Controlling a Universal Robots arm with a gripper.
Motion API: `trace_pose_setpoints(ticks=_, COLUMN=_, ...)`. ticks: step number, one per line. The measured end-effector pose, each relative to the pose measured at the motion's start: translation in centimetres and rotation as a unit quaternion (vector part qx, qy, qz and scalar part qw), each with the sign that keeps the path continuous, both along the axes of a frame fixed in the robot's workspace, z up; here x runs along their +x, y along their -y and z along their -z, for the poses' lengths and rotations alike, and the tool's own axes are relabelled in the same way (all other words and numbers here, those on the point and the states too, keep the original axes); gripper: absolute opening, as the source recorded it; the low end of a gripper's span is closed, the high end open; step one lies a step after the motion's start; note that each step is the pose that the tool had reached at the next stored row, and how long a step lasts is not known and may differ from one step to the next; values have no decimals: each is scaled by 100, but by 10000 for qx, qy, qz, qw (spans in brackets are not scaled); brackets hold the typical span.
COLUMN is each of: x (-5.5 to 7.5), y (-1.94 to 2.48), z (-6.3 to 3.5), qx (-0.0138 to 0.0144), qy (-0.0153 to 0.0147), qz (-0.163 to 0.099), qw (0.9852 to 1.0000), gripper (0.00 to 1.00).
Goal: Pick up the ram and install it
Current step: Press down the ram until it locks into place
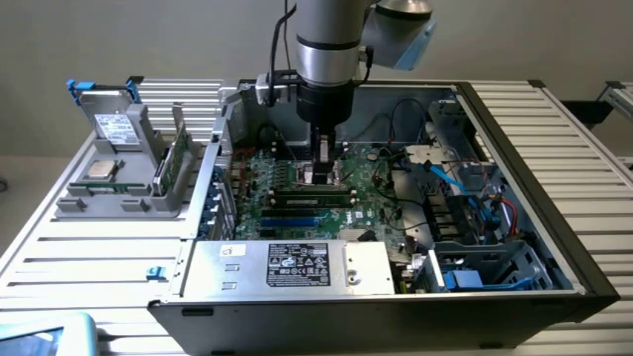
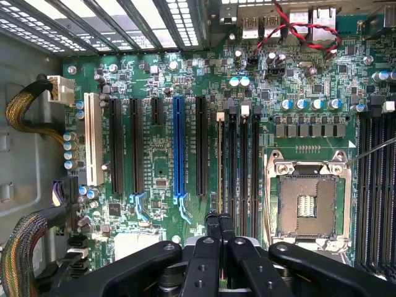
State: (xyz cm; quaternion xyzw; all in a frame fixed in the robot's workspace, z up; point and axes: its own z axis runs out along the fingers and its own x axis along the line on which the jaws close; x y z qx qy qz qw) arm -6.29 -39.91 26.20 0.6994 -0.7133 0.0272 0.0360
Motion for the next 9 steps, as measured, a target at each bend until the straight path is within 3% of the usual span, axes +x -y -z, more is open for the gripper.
trace_pose_setpoints(ticks=9, x=0, y=0, z=-1, qx=-1, qy=-1, qz=59, qw=10000, gripper=11)
